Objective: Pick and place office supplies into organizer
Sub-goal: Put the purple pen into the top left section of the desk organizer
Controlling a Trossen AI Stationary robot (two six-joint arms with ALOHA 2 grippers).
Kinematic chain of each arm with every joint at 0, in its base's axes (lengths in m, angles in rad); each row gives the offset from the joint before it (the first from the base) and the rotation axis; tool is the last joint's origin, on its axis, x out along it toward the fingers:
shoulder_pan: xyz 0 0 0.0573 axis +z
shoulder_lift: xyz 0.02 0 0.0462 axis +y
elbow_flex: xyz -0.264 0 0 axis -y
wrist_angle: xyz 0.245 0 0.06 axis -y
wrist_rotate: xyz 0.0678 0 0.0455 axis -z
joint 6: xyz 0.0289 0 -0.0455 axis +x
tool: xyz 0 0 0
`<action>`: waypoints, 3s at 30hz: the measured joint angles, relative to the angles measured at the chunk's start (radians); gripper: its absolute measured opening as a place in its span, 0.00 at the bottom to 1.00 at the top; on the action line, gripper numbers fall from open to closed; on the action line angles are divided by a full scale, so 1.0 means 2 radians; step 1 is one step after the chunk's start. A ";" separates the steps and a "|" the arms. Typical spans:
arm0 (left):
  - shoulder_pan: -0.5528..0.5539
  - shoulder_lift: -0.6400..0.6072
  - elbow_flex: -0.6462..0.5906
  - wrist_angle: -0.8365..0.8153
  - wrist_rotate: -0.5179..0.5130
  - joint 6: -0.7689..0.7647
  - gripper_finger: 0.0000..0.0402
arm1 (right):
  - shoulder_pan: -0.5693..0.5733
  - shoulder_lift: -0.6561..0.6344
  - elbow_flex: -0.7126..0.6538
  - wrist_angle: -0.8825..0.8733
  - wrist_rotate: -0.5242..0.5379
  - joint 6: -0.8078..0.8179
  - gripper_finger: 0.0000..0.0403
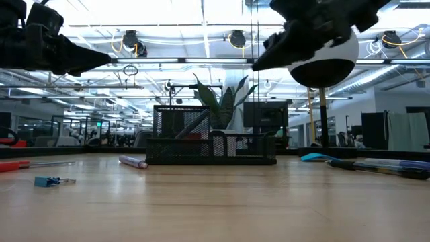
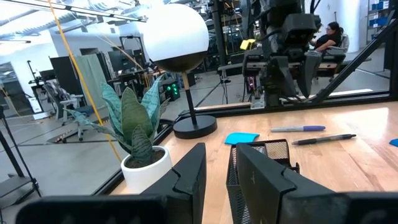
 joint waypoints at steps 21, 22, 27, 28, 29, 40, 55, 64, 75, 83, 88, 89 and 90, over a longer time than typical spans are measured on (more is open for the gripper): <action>0.000 0.000 0.000 0.000 0.000 0.000 0.24 | 0.033 -0.033 0.000 -0.248 0.059 0.304 0.23; 0.000 0.000 0.000 0.000 0.000 0.000 0.24 | 0.033 -0.035 0.000 -0.252 0.048 0.301 0.23; 0.000 0.000 0.000 0.000 0.000 0.000 0.24 | 0.039 -0.035 0.000 -0.255 -0.019 0.261 0.23; 0.000 0.000 0.000 0.000 0.000 0.000 0.24 | 0.043 -0.035 0.000 -0.255 -0.027 0.253 0.23; 0.000 0.000 0.000 0.000 0.000 0.000 0.24 | 0.048 -0.035 0.000 -0.255 -0.030 0.244 0.23; 0.000 0.000 0.000 0.000 0.000 0.000 0.24 | 0.083 -0.035 0.000 -0.266 -0.029 0.104 0.23; 0.000 0.000 0.000 0.000 0.000 0.000 0.24 | 0.091 -0.035 0.000 -0.426 0.013 -0.076 0.27; 0.000 0.000 0.000 0.000 0.000 0.000 0.24 | 0.132 -0.035 0.000 -0.433 0.017 -0.157 0.33; 0.000 0.000 0.000 0.000 0.000 0.000 0.24 | 0.157 -0.032 0.000 -0.408 0.104 -0.296 0.43; 0.000 0.000 0.000 0.000 0.000 0.000 0.24 | 0.157 0.005 0.000 -0.408 0.101 -0.320 0.42; 0.000 0.000 0.000 0.000 0.000 0.000 0.24 | 0.157 0.028 0.000 -0.408 0.081 -0.326 0.42; 0.000 0.000 0.000 0.000 0.000 0.000 0.24 | 0.157 0.032 0.000 -0.408 0.075 -0.326 0.42; 0.000 0.000 0.000 0.000 0.000 0.000 0.24 | 0.157 0.036 0.000 -0.408 0.074 -0.326 0.42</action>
